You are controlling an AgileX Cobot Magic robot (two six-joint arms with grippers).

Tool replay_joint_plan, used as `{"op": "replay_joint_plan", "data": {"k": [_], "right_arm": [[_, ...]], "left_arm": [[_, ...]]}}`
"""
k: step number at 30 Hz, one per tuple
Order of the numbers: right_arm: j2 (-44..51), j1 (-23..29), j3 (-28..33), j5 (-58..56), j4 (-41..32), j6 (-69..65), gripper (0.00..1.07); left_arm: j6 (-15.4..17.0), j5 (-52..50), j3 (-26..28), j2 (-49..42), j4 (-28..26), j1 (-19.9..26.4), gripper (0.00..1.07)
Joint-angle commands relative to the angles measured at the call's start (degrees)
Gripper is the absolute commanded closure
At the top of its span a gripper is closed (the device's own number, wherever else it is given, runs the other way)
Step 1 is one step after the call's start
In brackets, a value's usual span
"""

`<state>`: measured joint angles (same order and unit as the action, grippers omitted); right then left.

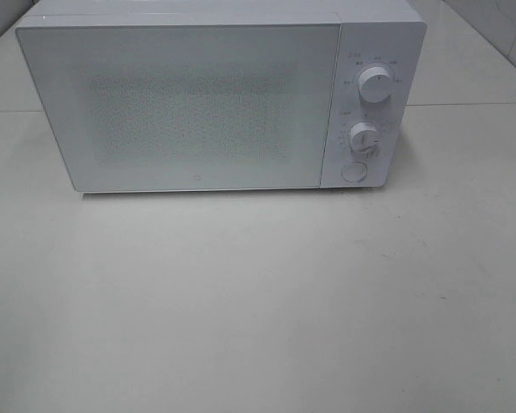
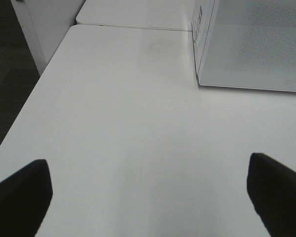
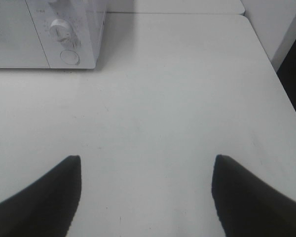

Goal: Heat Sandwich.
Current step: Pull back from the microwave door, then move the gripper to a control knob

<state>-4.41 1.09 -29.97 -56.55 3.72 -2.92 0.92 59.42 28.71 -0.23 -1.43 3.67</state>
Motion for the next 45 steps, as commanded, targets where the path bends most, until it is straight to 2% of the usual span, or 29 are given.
{"op": "replay_joint_plan", "data": {"k": [1, 15, 45], "right_arm": [[-2.75, -0.34, -0.52, 3.44, -0.4, -0.34, 0.36], [-15.99, -0.34, -0.34, 17.42, -2.92, -0.29, 0.36], [-41.71, -0.34, -0.34, 42.8, -2.92, -0.29, 0.36]], "left_arm": [[-0.23, -0.17, -0.29, -1.49, -0.46, 0.0, 0.07], [-0.23, -0.17, -0.29, -1.49, -0.46, 0.0, 0.07], [-0.23, -0.17, -0.29, -1.49, -0.46, 0.0, 0.07]]}}
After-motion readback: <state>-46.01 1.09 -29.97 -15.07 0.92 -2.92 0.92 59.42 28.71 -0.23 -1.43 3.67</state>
